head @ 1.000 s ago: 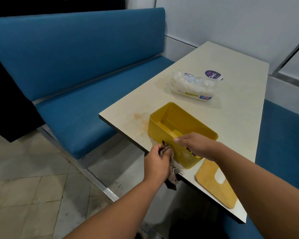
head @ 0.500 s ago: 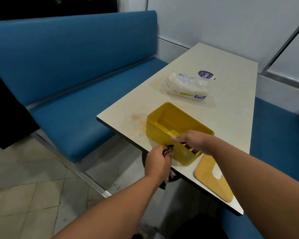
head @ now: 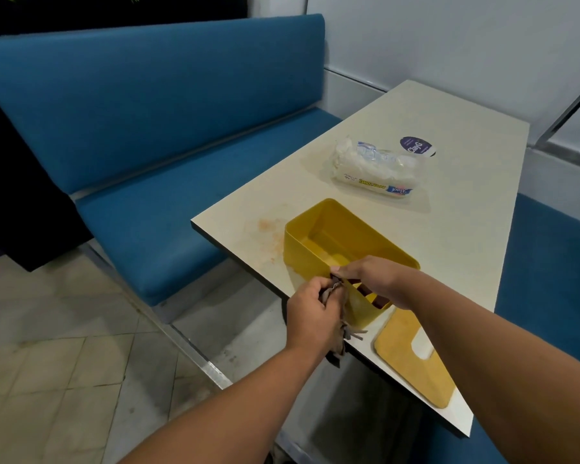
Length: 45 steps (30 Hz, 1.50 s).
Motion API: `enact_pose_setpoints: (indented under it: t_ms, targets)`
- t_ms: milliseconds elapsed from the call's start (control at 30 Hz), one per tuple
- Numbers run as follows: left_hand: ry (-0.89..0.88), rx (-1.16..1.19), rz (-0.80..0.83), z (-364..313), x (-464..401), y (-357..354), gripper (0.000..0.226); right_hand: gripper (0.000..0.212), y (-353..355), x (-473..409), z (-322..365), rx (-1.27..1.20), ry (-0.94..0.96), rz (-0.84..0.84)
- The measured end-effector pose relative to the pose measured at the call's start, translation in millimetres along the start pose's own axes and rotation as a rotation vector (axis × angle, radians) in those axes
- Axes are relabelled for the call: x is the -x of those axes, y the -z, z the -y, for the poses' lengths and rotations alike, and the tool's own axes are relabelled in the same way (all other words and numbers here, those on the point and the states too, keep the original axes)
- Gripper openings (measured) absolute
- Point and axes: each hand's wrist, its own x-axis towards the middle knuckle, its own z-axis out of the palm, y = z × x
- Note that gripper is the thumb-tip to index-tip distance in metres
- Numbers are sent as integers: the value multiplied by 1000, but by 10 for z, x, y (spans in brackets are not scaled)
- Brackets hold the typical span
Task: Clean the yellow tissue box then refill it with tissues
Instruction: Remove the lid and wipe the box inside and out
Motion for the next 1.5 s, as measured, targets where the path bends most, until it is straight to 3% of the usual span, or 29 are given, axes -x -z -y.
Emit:
enact_pose_setpoints:
  t_ms: [400,533,667,800,1033,1133,1267,1367,1500]
  targets:
    - [80,-7,-125,-90,75,-72,10,49,0,15,-7,-44,19,27]
    - [16,101,12,-195,330,-174,7,58,10,26,15,-27,29,32]
    - [33,80,-54,-56,153,-98,5,53,10,19,-2,-29,43,30]
    - [-31,66,10,-85,266,-196,9,51,16,-16,-18,-34,47,34]
    - [-83,64,-29,-85,329,-247,10,56,18,-16,-17,-45,45,37]
    - [-135,15,-9,-70,411,-253,10,48,6,0,5,-33,60,27]
    - [-146,-19,-82,-63,359,-237,9,48,-1,40,27,-25,59,28]
    - [-192,-18,10,-108,475,-273,8,54,3,57,42,-2,55,13]
    - [23,35,-43,118,284,-185,9,61,-11,88,35,-8,21,13]
